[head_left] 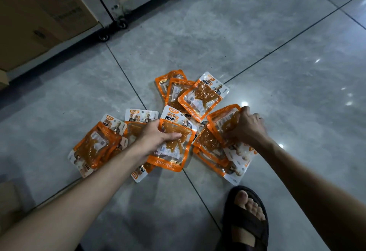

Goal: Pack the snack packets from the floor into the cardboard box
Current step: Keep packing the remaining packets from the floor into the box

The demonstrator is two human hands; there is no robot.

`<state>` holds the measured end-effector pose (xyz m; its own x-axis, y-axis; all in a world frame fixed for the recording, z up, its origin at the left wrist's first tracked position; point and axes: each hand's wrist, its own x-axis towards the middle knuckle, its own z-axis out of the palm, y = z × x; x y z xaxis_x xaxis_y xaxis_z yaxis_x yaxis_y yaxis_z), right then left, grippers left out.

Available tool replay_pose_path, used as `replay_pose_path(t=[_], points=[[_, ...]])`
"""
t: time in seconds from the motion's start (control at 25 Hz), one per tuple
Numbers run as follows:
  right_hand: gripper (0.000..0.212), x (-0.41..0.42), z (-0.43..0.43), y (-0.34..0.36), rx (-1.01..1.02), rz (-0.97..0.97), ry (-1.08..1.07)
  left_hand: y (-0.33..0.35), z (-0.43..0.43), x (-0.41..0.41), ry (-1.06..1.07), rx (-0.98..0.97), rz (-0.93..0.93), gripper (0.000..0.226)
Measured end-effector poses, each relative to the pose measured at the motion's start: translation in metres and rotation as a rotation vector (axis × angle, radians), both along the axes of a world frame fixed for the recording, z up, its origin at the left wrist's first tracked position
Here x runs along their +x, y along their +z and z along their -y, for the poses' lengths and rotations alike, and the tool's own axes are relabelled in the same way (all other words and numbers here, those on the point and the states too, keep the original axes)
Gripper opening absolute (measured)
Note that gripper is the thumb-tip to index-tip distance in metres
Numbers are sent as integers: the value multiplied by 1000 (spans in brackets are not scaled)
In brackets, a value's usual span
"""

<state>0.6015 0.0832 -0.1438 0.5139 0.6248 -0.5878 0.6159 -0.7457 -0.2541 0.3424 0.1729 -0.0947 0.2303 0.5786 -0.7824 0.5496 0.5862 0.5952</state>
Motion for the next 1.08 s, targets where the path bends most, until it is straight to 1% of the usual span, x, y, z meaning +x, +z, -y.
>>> replay_pose_path(t=[0.12,0.24,0.28,0.4,0.48,0.52,0.6,0.72,0.8,0.96,1.04,1.08], points=[[85,1,1,-3,34,-28,-27,-2,5,0,64,-28,32,41],[67,-5,1,0,86,1,21,-2,10,1,97,-55,55,40],[65,-7,0,2,100,28,45,-3,11,0,101,-65,66,42],[65,-16,-4,16,123,53,88,-7,14,-2,113,-91,77,47],[64,-19,-7,26,124,14,82,-10,18,-3,127,-102,79,49],[66,-20,-8,31,126,-35,57,-11,20,-3,136,-108,82,50],[68,-22,-9,42,172,-200,-41,-13,24,-5,157,-127,94,50],[60,-36,-10,57,354,-459,-168,-9,24,-8,218,-116,115,49],[56,-50,-14,67,459,-566,-233,-3,18,-15,296,-76,98,48],[58,-74,-30,88,604,-743,-372,22,4,-43,465,7,76,42],[56,-100,-39,101,619,-847,-346,42,2,-56,493,39,90,37],[57,-115,-43,105,612,-842,-291,52,1,-61,503,53,101,35]])
